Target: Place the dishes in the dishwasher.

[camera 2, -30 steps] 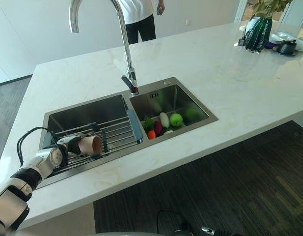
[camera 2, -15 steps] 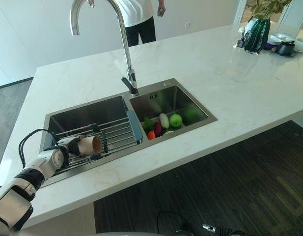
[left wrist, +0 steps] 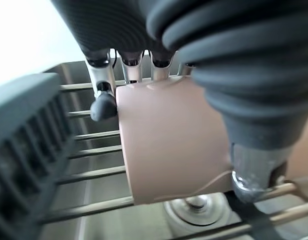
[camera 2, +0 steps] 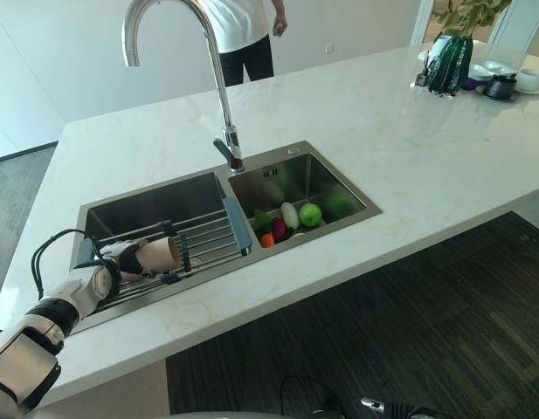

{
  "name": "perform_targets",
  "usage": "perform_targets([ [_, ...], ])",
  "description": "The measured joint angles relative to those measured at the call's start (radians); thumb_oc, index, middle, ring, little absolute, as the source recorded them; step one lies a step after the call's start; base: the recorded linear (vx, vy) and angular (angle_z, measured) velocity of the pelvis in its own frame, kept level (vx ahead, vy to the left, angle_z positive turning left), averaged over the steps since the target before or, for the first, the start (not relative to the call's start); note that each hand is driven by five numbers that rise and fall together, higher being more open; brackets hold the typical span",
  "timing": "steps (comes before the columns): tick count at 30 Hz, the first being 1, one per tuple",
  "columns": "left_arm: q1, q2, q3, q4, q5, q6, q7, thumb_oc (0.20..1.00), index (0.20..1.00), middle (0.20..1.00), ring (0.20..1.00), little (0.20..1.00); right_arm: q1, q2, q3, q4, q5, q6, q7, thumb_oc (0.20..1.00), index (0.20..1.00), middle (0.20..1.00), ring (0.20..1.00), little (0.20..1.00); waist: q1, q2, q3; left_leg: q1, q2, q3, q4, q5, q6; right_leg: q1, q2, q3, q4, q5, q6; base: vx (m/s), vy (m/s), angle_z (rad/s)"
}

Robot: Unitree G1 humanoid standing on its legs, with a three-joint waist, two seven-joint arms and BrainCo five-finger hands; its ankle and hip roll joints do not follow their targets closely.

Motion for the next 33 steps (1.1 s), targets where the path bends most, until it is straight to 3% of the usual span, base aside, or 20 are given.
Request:
perform_targets([
  [3,0.009,0.001,0.01,-0.063,-0.016,-0.055,0.033,0.2,0.2,0.2,0.2,0.2,-0.002,0.0,0.014,0.0,0.001,-0.003,0.0,1.0,1.0,1.0,1.0,1.0,0.016,0.0,0.0,0.001,0.0,-0.001,0.0,0.0,0.0,0.001,0.0,-0.001,0.0,0.0,-0.001,-0.04,-0.025,0.02],
  [4,0.035,0.004,0.076,-0.132,-0.046,-0.08,0.041,0.2,0.2,0.2,0.2,0.2,0.0,0.0,0.014,0.001,0.001,-0.012,0.0,1.0,1.0,1.0,1.0,1.0,0.025,-0.001,0.0,0.001,0.002,-0.007,0.0,0.0,0.0,0.01,0.001,-0.007,0.0,0.0,-0.001,-0.03,-0.042,0.04],
  [6,0.038,0.007,0.114,-0.17,-0.085,-0.11,0.053,0.2,0.2,0.2,0.2,0.2,0.002,0.001,0.014,0.002,0.002,-0.017,0.001,1.0,1.0,1.0,1.0,1.0,0.025,-0.001,0.001,0.007,0.003,-0.024,0.0,0.0,0.0,0.025,0.0,-0.022,-0.001,-0.003,0.001,-0.02,-0.038,0.18],
  [8,0.038,0.013,0.126,-0.19,-0.116,-0.125,0.072,0.2,0.2,0.2,0.2,0.2,0.001,0.001,0.014,0.001,0.002,-0.018,0.0,1.0,1.0,1.0,1.0,1.0,0.031,-0.001,0.001,0.016,0.005,-0.028,0.0,0.0,-0.001,0.037,-0.001,-0.027,-0.007,-0.019,0.015,-0.02,-0.043,0.14],
  [10,0.05,0.029,0.156,-0.231,-0.117,-0.14,0.074,0.2,0.2,0.2,0.2,0.2,0.001,0.004,0.013,0.002,0.003,-0.019,0.001,1.0,1.0,1.0,1.0,1.0,0.041,-0.001,0.002,0.014,0.007,-0.03,0.0,0.0,-0.001,0.036,-0.002,-0.029,-0.007,-0.028,0.001,-0.01,-0.03,0.04],
  [15,0.112,0.099,0.257,-0.386,-0.178,-0.196,0.116,0.2,0.2,0.2,0.2,0.2,0.043,0.011,0.013,0.004,0.006,-0.034,0.002,1.0,1.0,1.0,1.0,1.0,0.066,-0.002,0.002,0.014,0.009,-0.06,0.0,0.0,-0.002,0.057,0.0,-0.055,-0.007,-0.02,0.004,0.0,-0.079,0.13],
  [19,0.169,0.113,0.438,-0.476,-0.441,-0.245,0.159,0.2,0.2,0.2,0.2,0.2,0.06,0.032,0.013,0.003,0.041,-0.063,0.007,1.0,1.0,1.0,1.0,1.0,0.097,-0.003,0.001,0.011,0.012,-0.087,0.0,0.001,-0.002,0.072,0.0,-0.077,-0.003,-0.027,0.008,-0.01,-0.215,0.19],
  [22,0.288,0.025,0.63,-0.706,-0.603,-0.246,0.133,0.2,0.2,0.2,0.2,0.2,0.068,0.06,0.01,0.002,0.042,-0.085,0.008,1.0,1.0,1.0,1.0,1.0,0.114,-0.009,0.0,0.01,0.017,-0.105,0.0,0.003,-0.005,0.083,0.004,-0.089,-0.007,-0.03,0.005,-0.02,-0.256,0.13],
  [25,0.364,-0.025,0.687,-0.902,-0.695,-0.273,0.111,0.2,0.2,0.2,0.2,0.2,0.079,0.076,0.012,-0.004,0.042,-0.09,0.013,1.0,1.0,1.0,1.0,1.0,0.144,-0.015,-0.005,0.009,0.03,-0.115,0.0,0.004,-0.005,0.089,0.007,-0.105,-0.007,-0.046,0.013,0.0,-0.326,0.11],
  [28,0.475,-0.155,0.722,-1.023,-0.8,-0.282,0.061,0.2,0.2,0.2,0.2,0.2,0.079,0.082,0.015,-0.026,0.035,-0.082,0.031,1.0,1.0,1.0,1.0,1.0,0.174,-0.008,-0.007,0.007,0.04,-0.143,0.001,0.011,0.001,0.092,0.017,-0.111,-0.007,-0.057,-0.004,-0.08,-0.25,0.06],
  [29,0.535,-0.225,0.727,-1.042,-0.829,-0.276,0.042,0.2,0.2,0.2,0.2,0.2,0.077,0.089,0.022,-0.043,0.02,-0.078,0.034,1.0,1.0,1.0,1.0,1.0,0.184,-0.011,-0.006,-0.003,0.041,-0.165,0.001,0.03,0.022,0.089,0.018,-0.117,-0.007,-0.057,-0.005,-0.28,-0.204,0.08],
  [30,0.547,-0.242,0.725,-1.043,-0.835,-0.274,0.038,0.2,0.2,0.2,0.2,0.2,0.077,0.091,0.029,-0.049,0.019,-0.076,0.033,1.0,1.0,1.0,1.0,1.0,0.19,-0.012,-0.005,-0.01,0.041,-0.177,0.001,0.04,0.032,0.086,0.018,-0.119,-0.006,-0.056,-0.005,-0.32,-0.211,0.47],
  [31,0.59,-0.357,0.699,-1.083,-0.865,-0.277,0.032,0.2,0.2,0.2,0.2,0.2,0.089,0.089,0.063,-0.125,0.018,-0.055,0.027,1.0,1.0,1.0,1.0,1.0,0.195,-0.019,0.016,-0.092,0.047,-0.228,0.041,0.069,0.038,0.028,0.013,-0.149,0.06,-0.063,-0.027,-0.35,-0.183,0.64],
  [32,0.603,-0.356,0.654,-1.079,-0.877,-0.27,0.017,0.2,0.2,0.2,0.2,0.2,0.052,0.104,0.076,-0.118,0.018,-0.044,0.021,1.0,1.0,1.0,1.0,1.0,0.224,-0.037,0.053,-0.137,0.04,-0.243,0.035,0.144,0.089,0.001,0.013,-0.174,0.076,-0.08,-0.037,-0.4,-0.213,0.78],
  [33,0.603,-0.352,0.643,-1.083,-0.878,-0.27,0.017,0.2,0.2,0.2,0.2,0.2,0.034,0.105,0.086,-0.123,0.018,-0.039,0.02,1.0,1.0,1.0,1.0,1.0,0.23,-0.046,0.069,-0.157,0.032,-0.249,0.03,0.19,0.11,-0.004,0.008,-0.19,0.081,-0.077,-0.042,-0.43,-0.235,0.71],
])
